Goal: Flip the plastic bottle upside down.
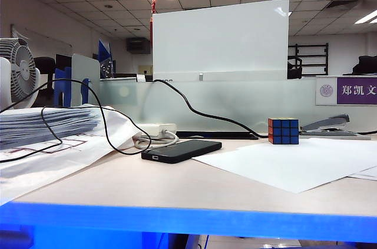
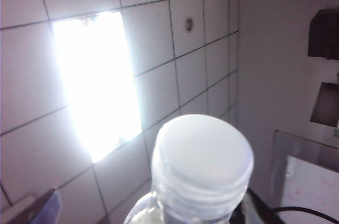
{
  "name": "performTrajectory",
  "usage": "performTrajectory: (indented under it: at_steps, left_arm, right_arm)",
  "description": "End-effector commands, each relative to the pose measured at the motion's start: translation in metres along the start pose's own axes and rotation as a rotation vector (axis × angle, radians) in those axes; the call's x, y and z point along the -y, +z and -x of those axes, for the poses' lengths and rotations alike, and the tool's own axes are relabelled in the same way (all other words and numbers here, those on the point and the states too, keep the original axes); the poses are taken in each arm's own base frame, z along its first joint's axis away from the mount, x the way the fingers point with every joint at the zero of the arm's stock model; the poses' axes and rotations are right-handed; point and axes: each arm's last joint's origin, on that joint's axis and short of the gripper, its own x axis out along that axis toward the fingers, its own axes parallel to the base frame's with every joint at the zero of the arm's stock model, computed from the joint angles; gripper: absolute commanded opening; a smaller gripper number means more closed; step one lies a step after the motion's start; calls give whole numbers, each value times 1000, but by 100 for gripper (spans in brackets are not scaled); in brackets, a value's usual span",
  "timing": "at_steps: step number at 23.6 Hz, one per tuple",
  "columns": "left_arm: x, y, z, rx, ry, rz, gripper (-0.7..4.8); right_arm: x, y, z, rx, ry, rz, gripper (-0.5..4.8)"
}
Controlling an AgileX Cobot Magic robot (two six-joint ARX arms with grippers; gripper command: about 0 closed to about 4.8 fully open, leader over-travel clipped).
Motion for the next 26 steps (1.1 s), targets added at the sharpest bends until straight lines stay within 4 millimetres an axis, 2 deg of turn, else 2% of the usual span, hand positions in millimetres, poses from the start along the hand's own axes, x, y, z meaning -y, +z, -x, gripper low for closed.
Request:
performTrajectory:
  at_steps: [1, 2, 4, 7, 8, 9, 10, 11, 12, 14, 17, 18, 19, 20, 21, 22, 23, 26]
  left_arm:
    - [-1, -3, -2, -49, 0, 60, -5]
    - [-2, -8, -4, -113, -9, 103, -5]
    - [-3, -13, -6, -191, -18, 150, -5]
    - [-5, -23, -11, -360, -70, 283, -5]
    - [-5, -26, -13, -386, -83, 311, -5]
    - [-4, -33, -14, -415, -89, 361, -5]
    - [-3, -37, -14, -424, -92, 389, -5]
    - [0, -48, -15, -441, -135, 482, -5]
    - [3, -55, -16, -448, -156, 536, -5]
    - [24, -84, -24, -486, -211, 684, -5]
    - [65, -129, -33, -528, -346, 814, -5]
    - [77, -140, -36, -549, -377, 849, -5]
    - [95, -158, -41, -581, -418, 891, -5]
    - [101, -167, -42, -595, -426, 902, -5]
    - [117, -183, -47, -609, -462, 931, -5]
    - [126, -190, -50, -614, -483, 946, -5]
    - [142, -206, -58, -617, -520, 974, -5]
    - [172, -224, -70, -605, -577, 981, -5]
  right_arm:
    - [-32, 34, 20, 90, 65, 227, 432]
    - [-47, 50, 33, 118, 81, 351, 431]
    - [-61, 64, 46, 130, 60, 491, 416]
    - [-102, 95, 81, 115, -28, 815, 381]
    - [-114, 102, 91, 96, -58, 887, 333]
    - [-125, 108, 103, 26, -119, 991, 187]
    - [-130, 111, 110, -40, -162, 1028, 61]
    - [-135, 114, 119, -125, -222, 1027, -1]
    - [-137, 115, 123, -173, -252, 1030, -9]
    - [-140, 117, 129, -272, -306, 1059, -9]
    - [-141, 117, 134, -370, -356, 1050, -9]
    - [-142, 116, 135, -380, -366, 1034, -9]
    - [-145, 118, 138, -376, -380, 1007, -9]
    - [-147, 118, 139, -371, -386, 997, -9]
    - [-146, 119, 140, -374, -391, 994, -9]
    - [-147, 120, 142, -374, -396, 994, -8]
    - [-147, 120, 142, -384, -403, 990, -9]
    - [-146, 119, 141, -388, -417, 927, -9]
